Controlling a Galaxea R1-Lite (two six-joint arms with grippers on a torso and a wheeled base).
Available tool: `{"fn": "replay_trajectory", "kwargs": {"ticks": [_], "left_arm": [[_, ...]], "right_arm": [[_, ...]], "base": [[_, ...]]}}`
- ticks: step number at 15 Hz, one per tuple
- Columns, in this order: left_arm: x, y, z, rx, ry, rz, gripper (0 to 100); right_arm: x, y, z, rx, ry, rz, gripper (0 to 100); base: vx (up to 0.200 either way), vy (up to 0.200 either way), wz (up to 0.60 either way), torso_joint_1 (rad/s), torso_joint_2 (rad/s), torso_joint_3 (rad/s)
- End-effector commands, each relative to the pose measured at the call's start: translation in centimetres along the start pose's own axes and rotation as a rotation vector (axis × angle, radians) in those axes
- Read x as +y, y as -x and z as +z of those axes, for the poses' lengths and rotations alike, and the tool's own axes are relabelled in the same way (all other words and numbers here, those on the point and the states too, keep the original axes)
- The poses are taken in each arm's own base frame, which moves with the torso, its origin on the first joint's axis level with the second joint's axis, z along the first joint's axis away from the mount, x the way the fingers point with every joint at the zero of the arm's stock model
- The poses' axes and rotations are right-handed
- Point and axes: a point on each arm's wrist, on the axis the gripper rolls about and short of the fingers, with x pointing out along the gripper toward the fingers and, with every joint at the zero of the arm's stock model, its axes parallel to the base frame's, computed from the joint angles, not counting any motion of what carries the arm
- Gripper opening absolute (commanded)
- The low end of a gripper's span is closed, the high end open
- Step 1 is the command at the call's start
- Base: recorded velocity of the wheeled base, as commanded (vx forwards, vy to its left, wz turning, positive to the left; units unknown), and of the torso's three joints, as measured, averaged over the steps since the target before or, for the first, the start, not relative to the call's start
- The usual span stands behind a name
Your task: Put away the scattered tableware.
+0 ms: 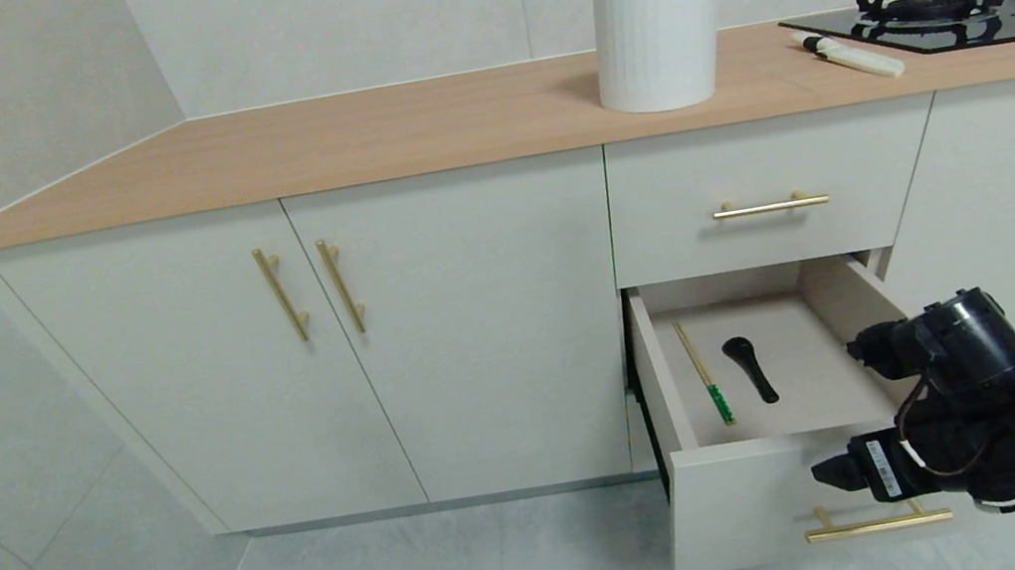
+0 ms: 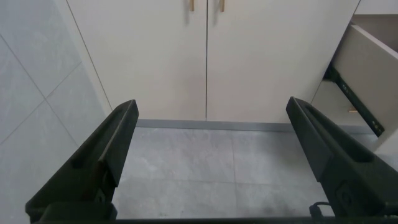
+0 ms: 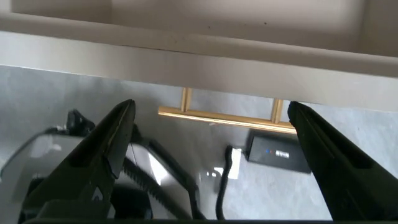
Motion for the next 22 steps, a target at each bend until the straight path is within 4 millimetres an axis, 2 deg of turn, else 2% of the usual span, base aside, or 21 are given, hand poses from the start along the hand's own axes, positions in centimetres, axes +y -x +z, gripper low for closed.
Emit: {"fn": "replay_trajectory", "kwargs": {"ticks": [1,5,12,18,22], "left_arm": [[0.0,0.0,0.0,0.0,0.001,0.001,100],[0.0,0.0,0.0,0.0,0.001,0.001,100],[0.0,0.0,0.0,0.0,0.001,0.001,100],[0.0,0.0,0.0,0.0,0.001,0.001,100],[0.0,0.0,0.0,0.0,0.0,0.001,100]], "right_arm": [[0.5,-1.5,1.0,0.003,0.004,-0.003,100],[1.2,-4.0,3.1,-0.016,0.005,-0.021,100],[-0.9,-8.4,8.1,-0.096,-0.045,-0.074,100],[-2.2,-11.5,11.4,-0.167,-0.061,-0.101,100],[-2.6,-12.5,13.2,-0.194,-0.073,-0.106,100]], "base": [[0.0,0.0,0.0,0.0,0.0,0.0],[0.0,0.0,0.0,0.0,0.0,0.0],[0.0,0.0,0.0,0.0,0.0,0.0],[0.0,0.0,0.0,0.0,0.0,0.0],[0.0,0.0,0.0,0.0,0.0,0.0]]}}
